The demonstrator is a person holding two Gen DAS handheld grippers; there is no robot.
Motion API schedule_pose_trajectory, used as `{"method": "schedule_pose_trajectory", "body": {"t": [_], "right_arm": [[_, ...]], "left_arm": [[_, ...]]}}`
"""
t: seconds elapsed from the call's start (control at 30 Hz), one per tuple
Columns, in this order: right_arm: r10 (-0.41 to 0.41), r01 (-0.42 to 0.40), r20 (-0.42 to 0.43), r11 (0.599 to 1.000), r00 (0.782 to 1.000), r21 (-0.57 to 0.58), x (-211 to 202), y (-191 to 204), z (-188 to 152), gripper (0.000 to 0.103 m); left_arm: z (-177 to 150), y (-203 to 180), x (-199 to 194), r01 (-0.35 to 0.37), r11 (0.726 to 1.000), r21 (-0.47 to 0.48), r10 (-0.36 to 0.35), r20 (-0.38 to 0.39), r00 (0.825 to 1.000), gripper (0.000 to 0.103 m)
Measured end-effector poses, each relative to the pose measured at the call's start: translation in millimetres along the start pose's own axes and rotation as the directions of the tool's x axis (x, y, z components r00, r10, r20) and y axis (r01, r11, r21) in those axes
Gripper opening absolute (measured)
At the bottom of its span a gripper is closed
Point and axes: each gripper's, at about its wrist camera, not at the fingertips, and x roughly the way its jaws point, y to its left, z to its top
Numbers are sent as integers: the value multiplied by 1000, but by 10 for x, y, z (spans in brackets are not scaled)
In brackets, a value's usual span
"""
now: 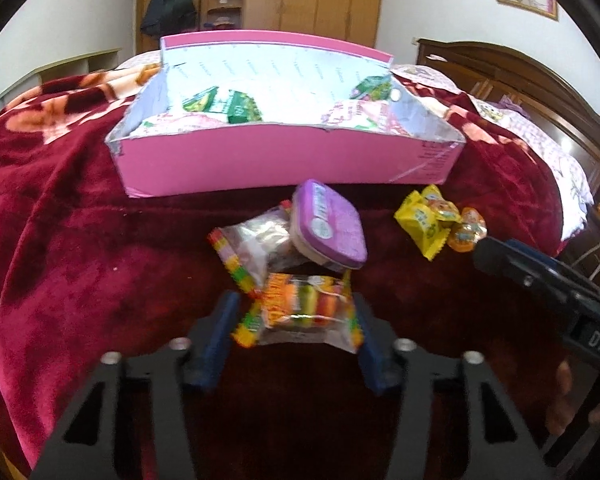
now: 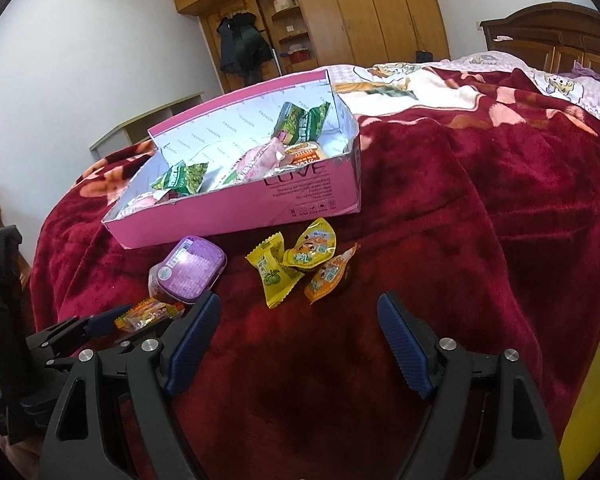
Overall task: Organize snacks
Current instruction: 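Grasp the rainbow-striped candy packet with the left gripper while the right gripper approaches the purple tin, then grasp the purple tin with the right gripper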
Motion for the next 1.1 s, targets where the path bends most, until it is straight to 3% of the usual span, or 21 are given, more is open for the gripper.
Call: {"method": "schedule_pose_trajectory", "body": {"t": [0.47,0.87,1.1], "right_arm": [[40,-41,-46,999,998,-11,68,185,-15,82],[85,-90,-92,995,992,-50,256,536,17,82],[95,-108,-119,989,988,-104,478,766,75,82]], "left_arm": [[65,190,-163,7,998,-56,-6,21,1000,42],[73,531,-349,-92,990,-110,102,88,991,42],[-18,724,-224,-127,979,-159,136,52,989,42]]}}
